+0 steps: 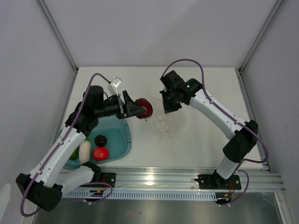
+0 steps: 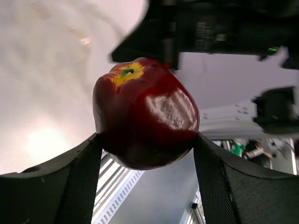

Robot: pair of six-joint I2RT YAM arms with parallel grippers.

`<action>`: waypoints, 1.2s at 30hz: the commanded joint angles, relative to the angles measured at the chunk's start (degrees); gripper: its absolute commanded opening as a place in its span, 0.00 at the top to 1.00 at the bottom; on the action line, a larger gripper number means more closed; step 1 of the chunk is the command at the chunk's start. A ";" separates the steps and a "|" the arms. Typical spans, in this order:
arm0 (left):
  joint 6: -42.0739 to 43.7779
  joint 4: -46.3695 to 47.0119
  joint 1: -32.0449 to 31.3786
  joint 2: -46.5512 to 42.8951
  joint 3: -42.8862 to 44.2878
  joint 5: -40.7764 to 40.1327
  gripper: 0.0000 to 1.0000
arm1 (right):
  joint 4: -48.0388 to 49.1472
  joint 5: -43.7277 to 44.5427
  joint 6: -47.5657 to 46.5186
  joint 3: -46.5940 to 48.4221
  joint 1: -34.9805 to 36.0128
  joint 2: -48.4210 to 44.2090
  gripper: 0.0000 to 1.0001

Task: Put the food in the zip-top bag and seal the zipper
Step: Place the fake fruit in the zipper food storage bag.

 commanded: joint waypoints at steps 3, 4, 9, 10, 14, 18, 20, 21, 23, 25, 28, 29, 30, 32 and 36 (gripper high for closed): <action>-2.62 18.73 -4.02 2.37 2.06 11.04 0.99 | 0.67 -7.71 3.70 1.92 0.82 0.68 1.00; -2.35 19.34 -4.37 2.81 2.15 11.66 0.99 | 1.20 -8.15 4.05 1.66 0.82 0.51 1.00; -2.53 20.93 -6.48 5.89 0.22 11.23 1.00 | 4.27 -12.01 5.72 -0.97 0.74 -0.99 1.00; -2.61 21.11 -6.57 6.50 -0.74 10.96 0.99 | 4.45 -12.54 5.99 -1.06 0.65 -1.25 1.00; -2.62 20.85 -6.84 6.95 -4.35 8.51 0.99 | 5.15 -13.95 7.22 -1.42 -0.05 -2.57 1.00; -1.04 16.73 -6.92 6.95 -5.67 5.00 0.99 | 6.30 -15.36 7.92 -3.43 -1.29 -5.03 1.00; 0.19 12.59 -7.01 6.77 -5.84 2.62 0.99 | 7.00 -16.06 7.75 -4.93 -2.08 -6.52 1.00; 0.72 11.80 -6.92 6.95 -5.76 1.31 1.00 | 7.18 -16.24 7.84 -5.45 -2.25 -7.14 1.00; 1.60 10.31 -7.01 7.65 -5.93 1.20 0.99 | 8.75 -17.90 7.75 -7.29 -3.04 -8.63 1.00; 1.43 8.90 -7.01 8.97 -5.24 -0.02 0.99 | 9.90 -19.05 7.92 -8.01 -3.48 -9.34 1.00; 2.65 2.84 -7.10 10.90 -3.22 -2.48 0.99 | 10.08 -19.49 7.84 -8.36 -3.75 -9.78 1.00; 3.18 2.13 -7.36 11.08 -2.34 -2.84 0.99 | 10.08 -19.66 7.66 -8.45 -3.66 -9.78 1.00; 3.53 0.82 -7.54 11.25 -2.07 -3.27 0.96 | 10.08 -20.10 7.57 -8.45 -3.75 -9.69 1.00; 3.98 -1.29 -8.15 12.04 0.03 -5.38 0.76 | 10.08 -20.46 7.57 -8.62 -3.75 -9.52 1.00; 5.47 -4.46 -9.47 13.19 3.38 -6.18 0.54 | 10.25 -20.90 7.31 -8.62 -3.84 -9.34 1.00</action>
